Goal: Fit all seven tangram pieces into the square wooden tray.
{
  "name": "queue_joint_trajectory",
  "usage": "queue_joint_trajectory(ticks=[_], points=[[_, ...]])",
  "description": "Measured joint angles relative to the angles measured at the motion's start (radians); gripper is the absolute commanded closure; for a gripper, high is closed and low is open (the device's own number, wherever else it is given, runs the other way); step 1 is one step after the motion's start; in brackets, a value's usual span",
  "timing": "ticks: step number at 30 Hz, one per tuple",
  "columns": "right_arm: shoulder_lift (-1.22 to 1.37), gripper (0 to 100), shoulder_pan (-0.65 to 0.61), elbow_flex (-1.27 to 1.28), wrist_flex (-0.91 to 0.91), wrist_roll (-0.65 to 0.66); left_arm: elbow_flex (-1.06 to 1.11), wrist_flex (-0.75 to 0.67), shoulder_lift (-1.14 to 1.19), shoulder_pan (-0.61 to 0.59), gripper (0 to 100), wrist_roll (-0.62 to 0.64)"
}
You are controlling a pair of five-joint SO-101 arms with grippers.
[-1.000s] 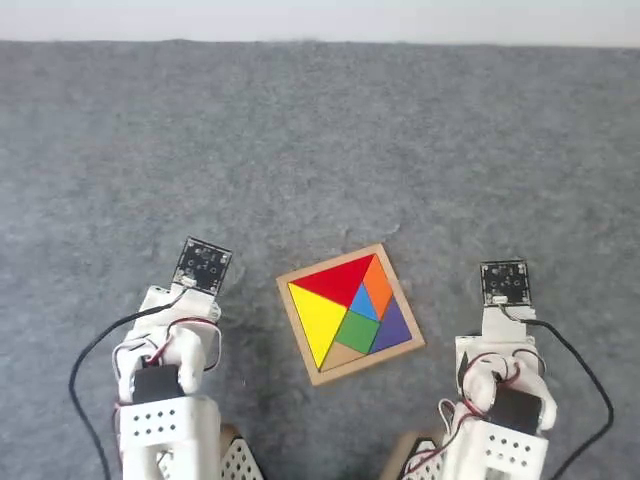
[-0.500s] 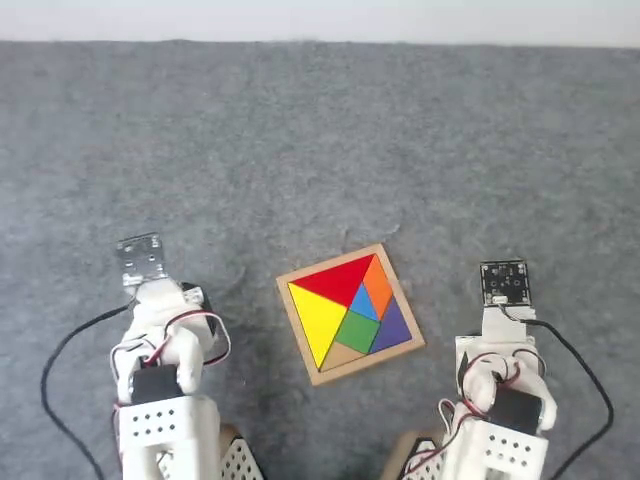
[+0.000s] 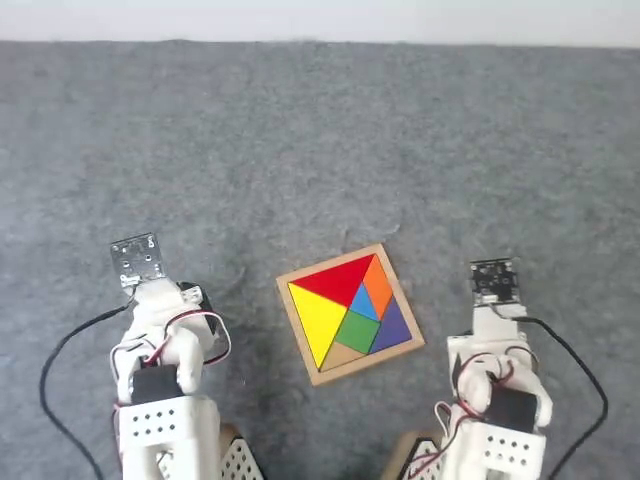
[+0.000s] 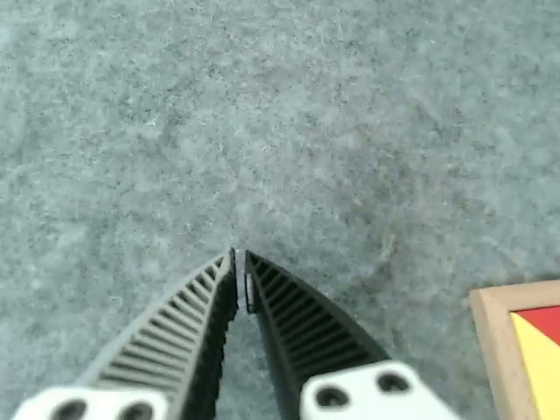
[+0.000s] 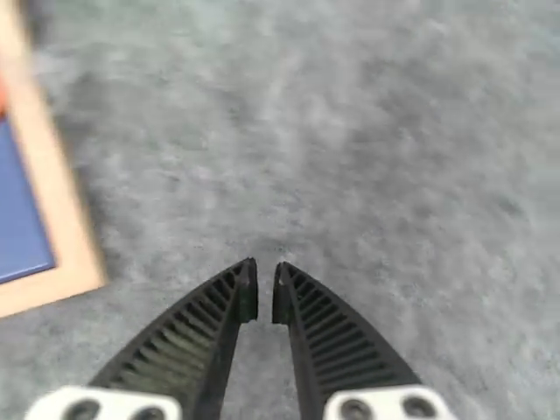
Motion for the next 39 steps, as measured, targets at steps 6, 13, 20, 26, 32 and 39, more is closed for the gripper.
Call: queue_joint_trajectory(ticks=[6, 13, 20, 26, 32, 39], points=[[0.000, 94.4, -0.121, 0.000, 0.000, 0.000, 0.000, 0.000, 0.000, 0.000, 99, 0.000], [0.000, 94.4, -0.141, 0.000, 0.000, 0.000, 0.000, 0.000, 0.000, 0.000, 99, 0.000], [0.000, 94.4, -0.141, 0.000, 0.000, -0.003, 0.000, 0.000, 0.000, 0.000, 99, 0.000], [0.000, 94.4, -0.141, 0.000, 0.000, -0.003, 0.000, 0.000, 0.000, 0.000, 99, 0.000], [0.000, 94.4, -0.141, 0.000, 0.000, -0.003, 0.000, 0.000, 0.000, 0.000, 99, 0.000], [0.000, 94.4, -0.141, 0.000, 0.000, -0.003, 0.000, 0.000, 0.000, 0.000, 99, 0.000]])
